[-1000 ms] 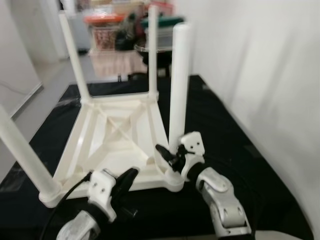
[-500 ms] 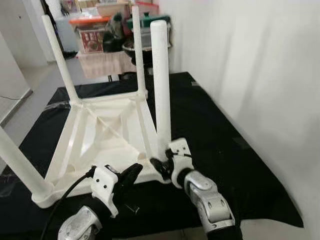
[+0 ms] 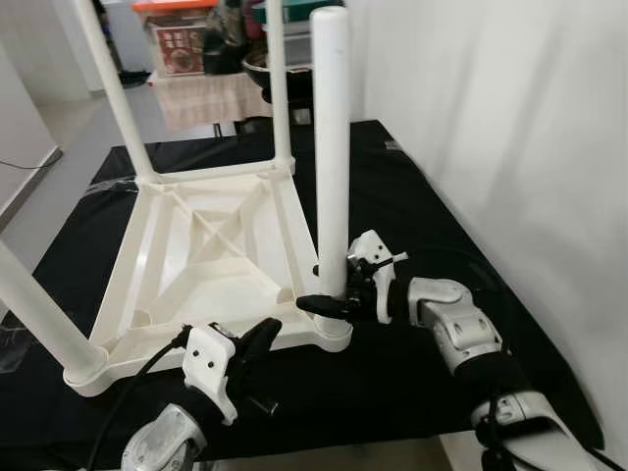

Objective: Building children table

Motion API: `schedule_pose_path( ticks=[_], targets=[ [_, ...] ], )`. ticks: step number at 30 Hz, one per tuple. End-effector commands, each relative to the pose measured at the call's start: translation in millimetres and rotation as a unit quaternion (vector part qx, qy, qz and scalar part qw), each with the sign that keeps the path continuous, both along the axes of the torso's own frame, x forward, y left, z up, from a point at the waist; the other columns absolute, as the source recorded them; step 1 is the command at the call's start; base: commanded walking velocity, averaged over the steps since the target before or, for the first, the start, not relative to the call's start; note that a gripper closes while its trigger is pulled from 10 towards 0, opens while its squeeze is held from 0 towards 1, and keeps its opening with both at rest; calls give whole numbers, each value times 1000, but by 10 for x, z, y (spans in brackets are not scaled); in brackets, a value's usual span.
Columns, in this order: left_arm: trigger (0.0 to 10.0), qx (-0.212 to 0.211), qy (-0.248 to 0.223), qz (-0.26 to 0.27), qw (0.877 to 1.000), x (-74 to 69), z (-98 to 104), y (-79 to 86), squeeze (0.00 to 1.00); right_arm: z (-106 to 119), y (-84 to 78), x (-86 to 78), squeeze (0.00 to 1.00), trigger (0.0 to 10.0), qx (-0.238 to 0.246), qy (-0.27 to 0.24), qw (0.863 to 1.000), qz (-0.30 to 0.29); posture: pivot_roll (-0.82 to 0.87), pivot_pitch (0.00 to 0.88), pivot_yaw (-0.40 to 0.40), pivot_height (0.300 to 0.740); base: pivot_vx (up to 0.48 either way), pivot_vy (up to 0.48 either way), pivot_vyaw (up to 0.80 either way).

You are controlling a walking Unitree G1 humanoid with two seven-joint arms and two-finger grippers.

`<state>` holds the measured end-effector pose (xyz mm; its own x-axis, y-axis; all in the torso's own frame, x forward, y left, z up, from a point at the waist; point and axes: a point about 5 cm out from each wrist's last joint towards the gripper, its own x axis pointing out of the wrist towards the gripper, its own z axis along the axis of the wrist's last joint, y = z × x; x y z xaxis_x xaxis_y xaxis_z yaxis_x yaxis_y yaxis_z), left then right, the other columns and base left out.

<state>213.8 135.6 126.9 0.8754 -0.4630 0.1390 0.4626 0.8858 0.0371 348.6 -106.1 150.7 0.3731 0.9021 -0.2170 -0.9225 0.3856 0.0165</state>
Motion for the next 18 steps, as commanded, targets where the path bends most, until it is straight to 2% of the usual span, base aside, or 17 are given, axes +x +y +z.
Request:
schedule_pose_path(
  ticks=[1, 2, 7, 12, 14, 15, 16, 17, 18],
  targets=[
    [10000, 4, 4, 9, 1000, -17, -25, 27, 0, 45, 86, 44, 0, 10000, 0, -2, 1000, 19, 44, 0, -17, 740, 0, 0, 0],
    [10000, 4, 4, 11, 1000, -23, -24, 35, 0, 76, 95, 75, 0, 0, 4, 1, 1000, 21, 61, 0, -24, 740, 0, 0, 0],
    [10000, 5, 4, 14, 1000, -34, -25, 50, 0, 86, 88, 105, 0, 0, 6, 8, 1000, 17, 62, 0, -25, 740, 0, 0, 0],
    [10000, 7, 5, 17, 1000, -45, -30, 66, 0, 19, -36, 77, 0, 0, 32, 22, 999, 25, 45, 0, -15, 740, 0, 0, 0],
    [10000, 7, 5, 17, 1000, -45, -30, 66, 0, 19, -36, 77, 0, 0, 32, 22, 999, 25, 45, 0, -15, 740, 0, 0, 0],
    [10000, 7, 6, 15, 1000, -45, -33, 59, 0, -58, -103, 33, 0, 0, 44, 26, 999, 8, 38, 0, -14, 740, 0, 0, 0],
    [10000, 7, 8, 12, 1000, -54, -39, 51, 0, -291, -170, -121, 0, 0, 63, 45, 996, -48, 25, 0, -18, 740, 0, 0, 0],
    [10000, 6, 9, 12, 1000, -59, -44, 48, 0, -439, -163, -216, 0, 0, 52, 51, 994, -83, 25, 0, -18, 740, 0, 0, 0],
    [10000, 6, 9, 12, 1000, -59, -44, 48, 0, -439, -163, -216, 0, 0, 52, 51, 994, -83, 25, 0, -18, 740, 0, 0, 0]
  ],
)
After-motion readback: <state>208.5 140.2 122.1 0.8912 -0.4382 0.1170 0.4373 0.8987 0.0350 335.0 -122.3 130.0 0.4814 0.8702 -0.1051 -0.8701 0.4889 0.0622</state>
